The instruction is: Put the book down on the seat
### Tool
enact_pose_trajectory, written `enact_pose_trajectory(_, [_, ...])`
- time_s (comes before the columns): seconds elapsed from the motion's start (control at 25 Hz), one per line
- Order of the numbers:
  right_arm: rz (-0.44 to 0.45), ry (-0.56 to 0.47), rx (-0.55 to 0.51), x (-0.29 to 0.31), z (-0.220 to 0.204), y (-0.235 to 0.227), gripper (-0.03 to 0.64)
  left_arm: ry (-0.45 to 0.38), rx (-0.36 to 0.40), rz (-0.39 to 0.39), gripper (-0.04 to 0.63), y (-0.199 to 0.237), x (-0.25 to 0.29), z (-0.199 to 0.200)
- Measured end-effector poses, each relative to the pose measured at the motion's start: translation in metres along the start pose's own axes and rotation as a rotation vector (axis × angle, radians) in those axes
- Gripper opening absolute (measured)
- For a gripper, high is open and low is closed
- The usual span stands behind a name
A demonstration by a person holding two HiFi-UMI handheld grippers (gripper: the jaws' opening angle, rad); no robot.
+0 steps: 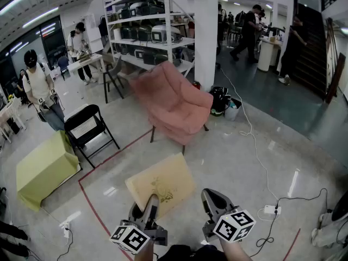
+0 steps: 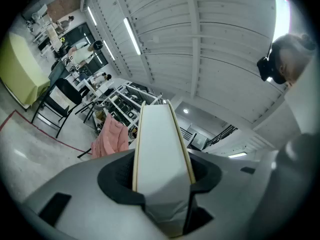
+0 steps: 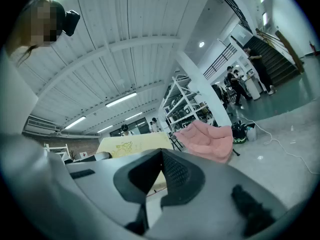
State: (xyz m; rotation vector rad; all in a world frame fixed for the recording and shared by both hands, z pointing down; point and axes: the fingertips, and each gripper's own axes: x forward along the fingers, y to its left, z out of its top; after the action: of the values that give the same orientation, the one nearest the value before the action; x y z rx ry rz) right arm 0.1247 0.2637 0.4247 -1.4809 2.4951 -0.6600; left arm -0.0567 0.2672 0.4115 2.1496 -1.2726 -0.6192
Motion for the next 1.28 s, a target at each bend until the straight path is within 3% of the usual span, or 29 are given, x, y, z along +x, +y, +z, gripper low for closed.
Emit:
enact_pose_trajectory(0.52, [-0.048,-0.001,0.004,0.031,-0.022,0.026,0.012,0.031,-0.031,-0.003,0.23,0.04,-0.01,0.017])
enact_pose_trajectory(0.76, [-0.034,-0.072,0.03,0.046,-0.02,0.03,0.012,0.047,-0.021,0.011,0.23,0.06,-0.008,0.024])
enact_pose_trajectory(0.96, [-0.006,-0.037,0.007,0.081,-0.021,0.026,0.012,0.065,-0.039,0.038,0.23,0.078,0.016,0.025])
enact_pose_trajectory(1.28, [-0.059,0.021,0.011,0.157,0.002,-0.017,0.012,0.055,-0.041,0.068,0.23,0.108,0.087,0.052])
